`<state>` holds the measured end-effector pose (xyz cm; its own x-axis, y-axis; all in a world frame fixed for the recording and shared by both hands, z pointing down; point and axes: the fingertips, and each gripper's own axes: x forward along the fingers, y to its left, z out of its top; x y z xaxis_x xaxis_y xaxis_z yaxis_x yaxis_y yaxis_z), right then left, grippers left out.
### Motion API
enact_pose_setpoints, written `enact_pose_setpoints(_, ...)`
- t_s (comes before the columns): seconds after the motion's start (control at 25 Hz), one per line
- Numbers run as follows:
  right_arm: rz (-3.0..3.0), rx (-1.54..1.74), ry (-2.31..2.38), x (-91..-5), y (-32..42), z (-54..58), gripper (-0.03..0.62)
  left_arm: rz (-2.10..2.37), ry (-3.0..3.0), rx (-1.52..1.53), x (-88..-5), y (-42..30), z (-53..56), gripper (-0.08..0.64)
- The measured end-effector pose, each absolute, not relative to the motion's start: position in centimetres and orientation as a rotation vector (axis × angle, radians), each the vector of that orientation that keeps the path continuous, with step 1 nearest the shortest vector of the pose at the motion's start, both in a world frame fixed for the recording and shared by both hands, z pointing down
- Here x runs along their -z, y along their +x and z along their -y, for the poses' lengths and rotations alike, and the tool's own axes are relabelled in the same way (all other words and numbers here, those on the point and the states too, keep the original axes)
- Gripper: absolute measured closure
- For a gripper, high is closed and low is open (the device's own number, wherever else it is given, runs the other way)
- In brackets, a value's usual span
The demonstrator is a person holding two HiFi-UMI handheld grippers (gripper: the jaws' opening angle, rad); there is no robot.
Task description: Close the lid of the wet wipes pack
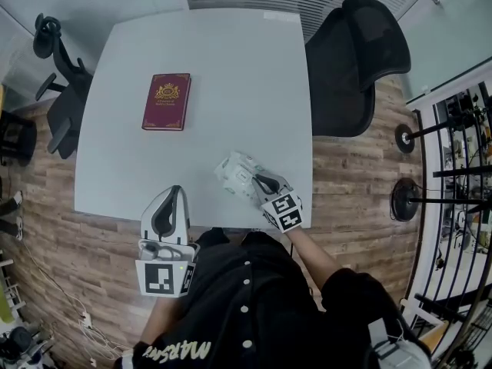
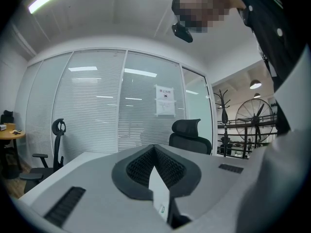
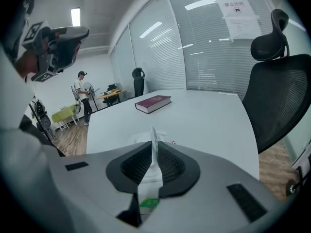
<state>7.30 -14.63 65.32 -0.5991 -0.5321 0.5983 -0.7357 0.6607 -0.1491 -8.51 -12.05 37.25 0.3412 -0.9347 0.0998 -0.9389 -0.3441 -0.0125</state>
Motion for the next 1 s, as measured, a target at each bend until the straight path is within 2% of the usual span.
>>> enact_pose_setpoints(1.0, 2.347, -0.48, 0.822, -67.8, 5.1, 12.1, 0.514, 1.789, 2.477, -0.18, -38.3, -9.8, 10.9, 0.552)
